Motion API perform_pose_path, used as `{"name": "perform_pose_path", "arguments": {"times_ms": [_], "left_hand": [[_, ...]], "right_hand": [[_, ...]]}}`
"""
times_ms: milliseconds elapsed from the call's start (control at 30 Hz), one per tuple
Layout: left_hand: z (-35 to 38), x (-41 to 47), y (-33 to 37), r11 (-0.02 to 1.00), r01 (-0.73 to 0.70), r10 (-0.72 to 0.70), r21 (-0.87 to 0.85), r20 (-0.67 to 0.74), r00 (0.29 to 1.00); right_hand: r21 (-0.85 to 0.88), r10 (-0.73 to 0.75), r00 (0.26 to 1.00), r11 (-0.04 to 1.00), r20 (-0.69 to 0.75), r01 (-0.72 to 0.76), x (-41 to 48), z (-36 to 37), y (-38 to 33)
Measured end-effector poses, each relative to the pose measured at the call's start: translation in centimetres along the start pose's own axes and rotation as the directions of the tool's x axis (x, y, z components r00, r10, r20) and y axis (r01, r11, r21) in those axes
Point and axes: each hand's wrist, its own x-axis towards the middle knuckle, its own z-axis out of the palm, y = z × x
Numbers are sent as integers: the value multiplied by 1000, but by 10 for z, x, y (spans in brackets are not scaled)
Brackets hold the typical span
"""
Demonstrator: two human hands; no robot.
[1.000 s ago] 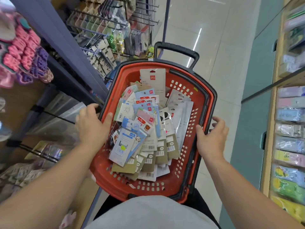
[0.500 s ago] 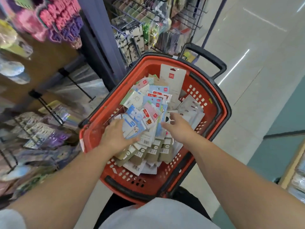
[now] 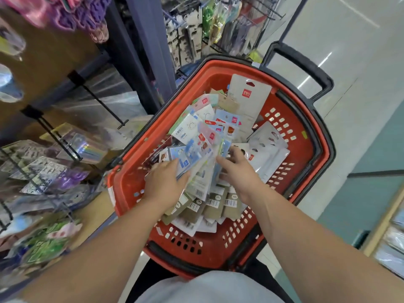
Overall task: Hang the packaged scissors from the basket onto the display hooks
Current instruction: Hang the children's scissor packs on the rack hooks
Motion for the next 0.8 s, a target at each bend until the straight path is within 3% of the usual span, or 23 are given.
{"name": "perform_pose_path", "arguments": {"times_ms": [67, 133, 200, 300, 533, 633, 800], "left_hand": [[-7, -1, 9, 987, 22, -21, -157, 11, 1000], [-11, 1, 18, 944, 131, -115, -304, 69, 991], [-16, 4, 22, 856, 243, -188, -457, 164, 968], [-23, 4, 19, 714, 265, -142, -648, 237, 961], [-17, 11, -3, 573, 286, -113, -768, 272, 956], [-19, 5, -13, 533, 324, -71, -782, 340, 938], [-31, -20, -10, 341, 384, -26, -858, 400, 916]], "right_hand": [[33, 14, 999, 999, 49, -15, -5, 9, -1], [61, 7, 997, 998, 81, -12, -8, 18, -2], [76, 4, 997, 997, 73, -10, -7, 25, -3], [63, 1, 998, 998, 57, -5, -2, 34, -2], [-92, -34, 999, 995, -36, 30, 6, 49, 3], [-111, -5, 999, 994, 34, 9, 0, 44, -4], [-22, 34, 986, 999, 163, -31, -21, 42, -17]]}}
